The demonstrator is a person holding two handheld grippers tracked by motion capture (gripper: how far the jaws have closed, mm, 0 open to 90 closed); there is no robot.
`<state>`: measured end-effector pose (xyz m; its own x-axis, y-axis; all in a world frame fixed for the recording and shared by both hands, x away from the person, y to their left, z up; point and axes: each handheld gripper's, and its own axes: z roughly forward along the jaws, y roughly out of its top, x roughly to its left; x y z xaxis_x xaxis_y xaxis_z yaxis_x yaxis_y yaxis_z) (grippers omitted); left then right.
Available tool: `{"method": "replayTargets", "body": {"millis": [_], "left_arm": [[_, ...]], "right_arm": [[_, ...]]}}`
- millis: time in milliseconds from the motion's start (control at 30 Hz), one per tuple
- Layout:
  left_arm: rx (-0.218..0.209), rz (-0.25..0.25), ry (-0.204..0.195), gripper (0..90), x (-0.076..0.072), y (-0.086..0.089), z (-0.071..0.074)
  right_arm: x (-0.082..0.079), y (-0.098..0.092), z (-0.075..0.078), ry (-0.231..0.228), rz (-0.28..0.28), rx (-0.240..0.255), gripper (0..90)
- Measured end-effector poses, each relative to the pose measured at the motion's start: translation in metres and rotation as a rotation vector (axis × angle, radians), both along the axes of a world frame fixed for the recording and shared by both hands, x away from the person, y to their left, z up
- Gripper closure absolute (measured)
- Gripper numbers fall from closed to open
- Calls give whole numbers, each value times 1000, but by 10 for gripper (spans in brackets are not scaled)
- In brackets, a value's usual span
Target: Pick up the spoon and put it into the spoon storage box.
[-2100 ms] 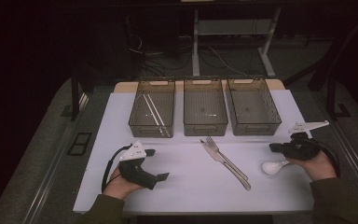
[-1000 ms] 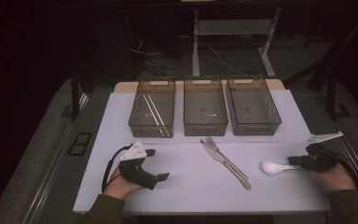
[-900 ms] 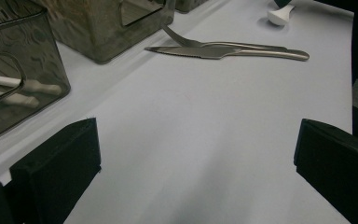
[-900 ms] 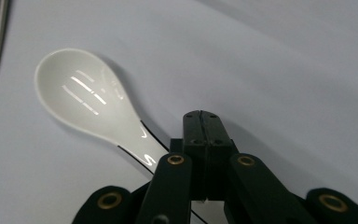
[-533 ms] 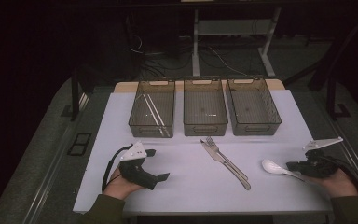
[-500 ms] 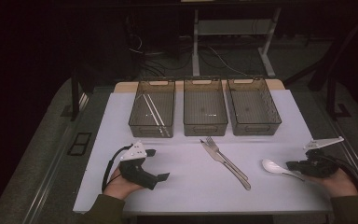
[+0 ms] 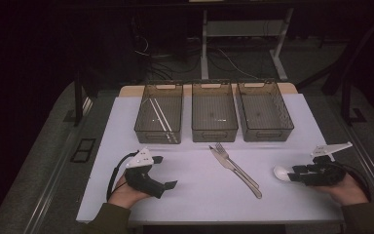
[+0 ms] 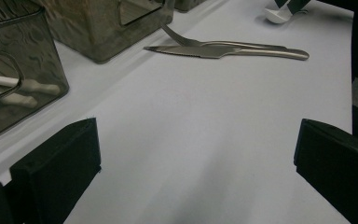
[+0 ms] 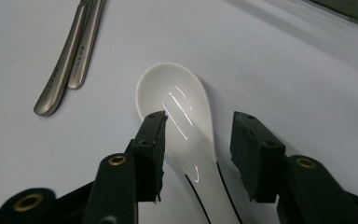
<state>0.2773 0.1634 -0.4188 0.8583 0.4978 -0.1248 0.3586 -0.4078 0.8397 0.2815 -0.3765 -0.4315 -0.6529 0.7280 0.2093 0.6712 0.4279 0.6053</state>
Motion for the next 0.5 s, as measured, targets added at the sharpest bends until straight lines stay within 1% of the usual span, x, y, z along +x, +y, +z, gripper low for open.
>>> {"method": "replayTargets", "body": {"millis": [267,333,500], "left_arm": [[1,1,0,0,0,0,0],[1,1,0,0,0,0,0],[2,1,-1,0,0,0,0]], "right_arm": [[1,3,-7,11,30,-21,528],[1,4,-9,15,47,-32,529],[-1,7,-8,5,73,-43,583]]}}
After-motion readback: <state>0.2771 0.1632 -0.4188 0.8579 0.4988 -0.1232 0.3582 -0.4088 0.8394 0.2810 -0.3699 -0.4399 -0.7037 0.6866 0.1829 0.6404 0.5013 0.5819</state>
